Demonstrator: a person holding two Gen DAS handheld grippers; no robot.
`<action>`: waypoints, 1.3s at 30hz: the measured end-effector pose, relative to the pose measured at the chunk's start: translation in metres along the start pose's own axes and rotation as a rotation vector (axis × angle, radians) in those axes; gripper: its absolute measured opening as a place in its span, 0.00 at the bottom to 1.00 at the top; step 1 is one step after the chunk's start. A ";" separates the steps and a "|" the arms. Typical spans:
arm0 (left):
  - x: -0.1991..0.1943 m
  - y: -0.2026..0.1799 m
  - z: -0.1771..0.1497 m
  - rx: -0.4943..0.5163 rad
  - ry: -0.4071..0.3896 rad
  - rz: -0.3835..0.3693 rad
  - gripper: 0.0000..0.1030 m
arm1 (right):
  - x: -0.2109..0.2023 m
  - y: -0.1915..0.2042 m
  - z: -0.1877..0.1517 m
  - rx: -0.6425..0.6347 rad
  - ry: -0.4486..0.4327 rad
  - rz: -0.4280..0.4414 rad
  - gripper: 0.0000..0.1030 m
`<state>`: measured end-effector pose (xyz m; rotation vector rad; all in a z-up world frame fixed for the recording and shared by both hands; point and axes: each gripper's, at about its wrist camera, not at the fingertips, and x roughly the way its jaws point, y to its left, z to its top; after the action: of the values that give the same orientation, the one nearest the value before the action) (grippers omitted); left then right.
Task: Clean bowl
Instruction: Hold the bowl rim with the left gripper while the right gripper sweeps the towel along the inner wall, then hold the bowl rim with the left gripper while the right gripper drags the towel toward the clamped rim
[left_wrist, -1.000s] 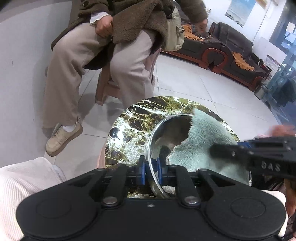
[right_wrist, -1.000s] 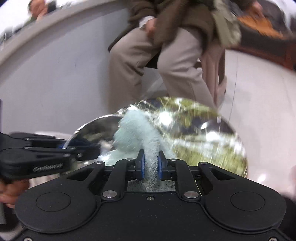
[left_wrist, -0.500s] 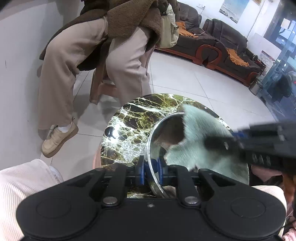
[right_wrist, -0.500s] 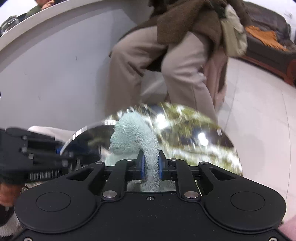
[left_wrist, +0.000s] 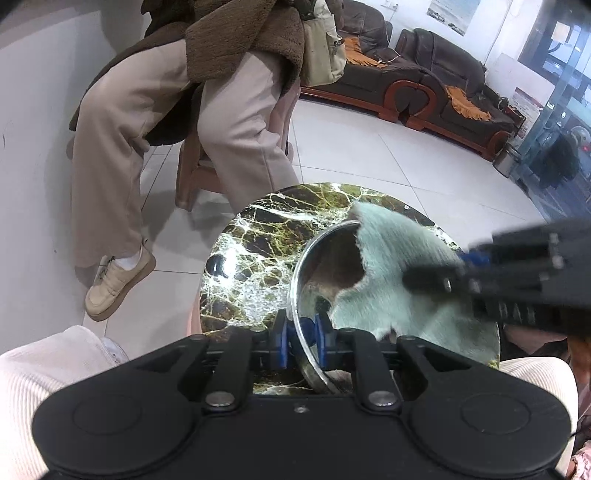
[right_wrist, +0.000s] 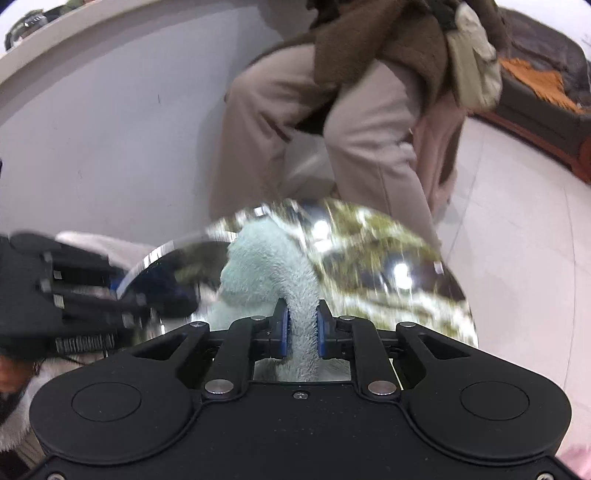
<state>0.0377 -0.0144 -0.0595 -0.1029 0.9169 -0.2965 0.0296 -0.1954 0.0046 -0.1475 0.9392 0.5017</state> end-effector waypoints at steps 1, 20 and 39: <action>0.000 0.000 0.000 0.003 0.002 0.000 0.13 | 0.000 0.001 -0.001 -0.002 0.002 -0.006 0.14; 0.002 0.000 -0.003 -0.034 -0.010 0.009 0.14 | -0.001 -0.020 -0.041 0.319 -0.131 0.050 0.16; -0.004 -0.003 -0.005 -0.060 -0.023 0.027 0.15 | 0.006 -0.016 -0.041 0.317 -0.135 0.037 0.16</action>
<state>0.0304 -0.0157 -0.0585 -0.1493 0.9036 -0.2427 0.0097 -0.2212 -0.0263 0.1889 0.8788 0.3862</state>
